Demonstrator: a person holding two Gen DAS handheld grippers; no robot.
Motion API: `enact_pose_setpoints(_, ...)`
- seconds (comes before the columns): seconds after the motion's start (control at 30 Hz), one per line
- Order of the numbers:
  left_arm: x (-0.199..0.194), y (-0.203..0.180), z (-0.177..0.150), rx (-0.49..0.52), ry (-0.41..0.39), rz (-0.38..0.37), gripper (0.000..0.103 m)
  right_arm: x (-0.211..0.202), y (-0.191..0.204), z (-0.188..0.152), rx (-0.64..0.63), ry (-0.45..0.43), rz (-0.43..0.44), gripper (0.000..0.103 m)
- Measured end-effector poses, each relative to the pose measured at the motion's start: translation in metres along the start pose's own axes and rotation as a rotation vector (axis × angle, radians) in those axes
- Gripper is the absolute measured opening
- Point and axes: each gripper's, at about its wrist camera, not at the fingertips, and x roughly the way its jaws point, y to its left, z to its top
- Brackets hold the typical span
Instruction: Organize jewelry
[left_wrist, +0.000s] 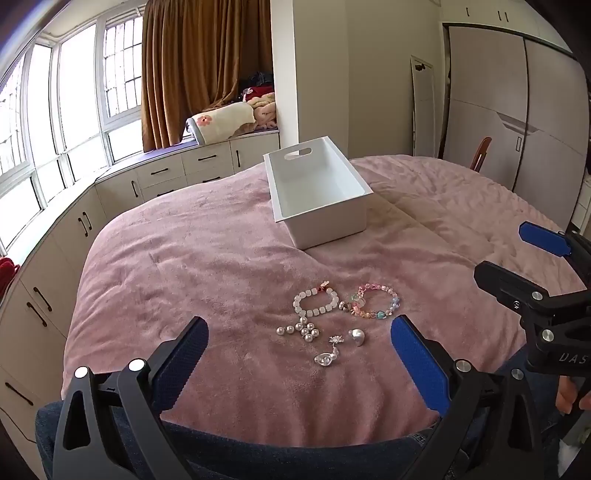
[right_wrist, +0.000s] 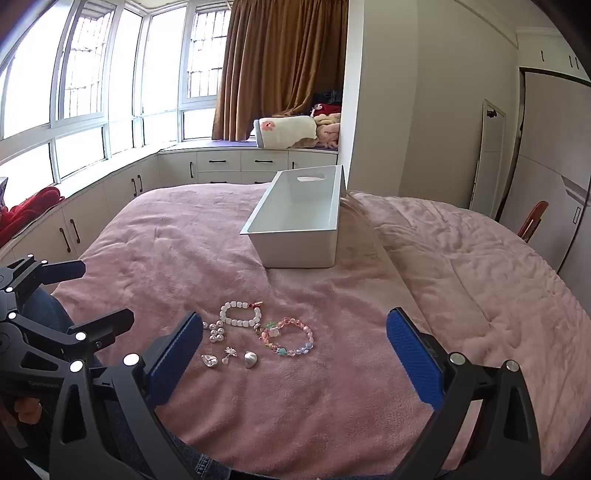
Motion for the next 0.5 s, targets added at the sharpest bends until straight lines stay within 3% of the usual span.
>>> enact_pose_setpoints(0.5,-0.0044,-0.0032,0.0025,0.012,-0.021,0.011,0.100,-0.0012,0.0038,-0.0004,-0.009,-0.009,0.012,0.098)
